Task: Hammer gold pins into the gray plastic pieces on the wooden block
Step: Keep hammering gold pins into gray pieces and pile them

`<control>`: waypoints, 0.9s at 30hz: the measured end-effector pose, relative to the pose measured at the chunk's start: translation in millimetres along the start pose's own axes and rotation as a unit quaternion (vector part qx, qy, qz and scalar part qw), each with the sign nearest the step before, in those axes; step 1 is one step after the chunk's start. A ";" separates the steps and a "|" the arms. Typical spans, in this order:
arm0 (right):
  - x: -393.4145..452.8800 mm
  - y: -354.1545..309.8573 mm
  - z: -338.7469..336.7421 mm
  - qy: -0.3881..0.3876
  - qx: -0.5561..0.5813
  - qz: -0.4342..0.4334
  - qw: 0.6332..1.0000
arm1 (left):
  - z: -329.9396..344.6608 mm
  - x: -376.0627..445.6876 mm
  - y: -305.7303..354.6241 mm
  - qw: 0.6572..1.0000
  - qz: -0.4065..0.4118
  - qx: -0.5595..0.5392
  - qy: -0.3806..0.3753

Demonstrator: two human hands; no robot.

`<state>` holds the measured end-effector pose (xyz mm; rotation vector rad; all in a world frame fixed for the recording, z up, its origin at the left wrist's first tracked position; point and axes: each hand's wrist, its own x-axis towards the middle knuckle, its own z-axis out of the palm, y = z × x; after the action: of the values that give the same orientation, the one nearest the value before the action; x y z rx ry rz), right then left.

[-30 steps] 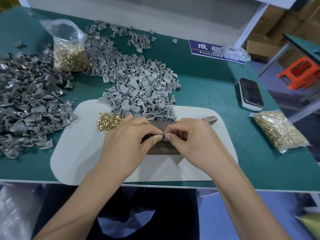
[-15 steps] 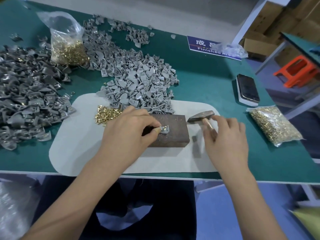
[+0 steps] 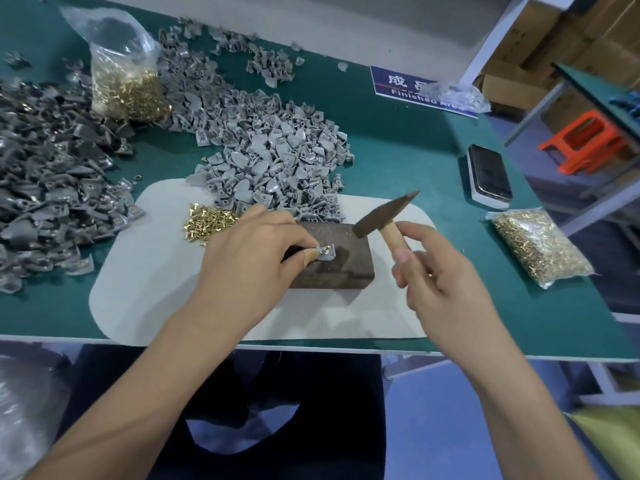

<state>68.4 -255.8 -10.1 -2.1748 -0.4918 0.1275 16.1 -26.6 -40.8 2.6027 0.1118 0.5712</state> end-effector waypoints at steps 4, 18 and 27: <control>-0.5 -6.3 4.9 -0.004 -0.073 -0.014 0.997 | -0.6 0.2 -0.3 1.000 0.005 0.008 0.001; -2.5 -30.2 12.0 0.040 -0.262 -0.065 0.962 | 2.9 -2.8 0.5 1.000 0.003 0.000 0.020; -2.1 -26.4 12.3 0.074 -0.260 -0.053 0.961 | 4.1 -2.8 0.1 1.000 0.004 0.004 0.019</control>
<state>55.3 -233.3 3.0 -2.6345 -0.6041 -0.2502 15.3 -29.0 -45.1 2.6012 0.1158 0.6249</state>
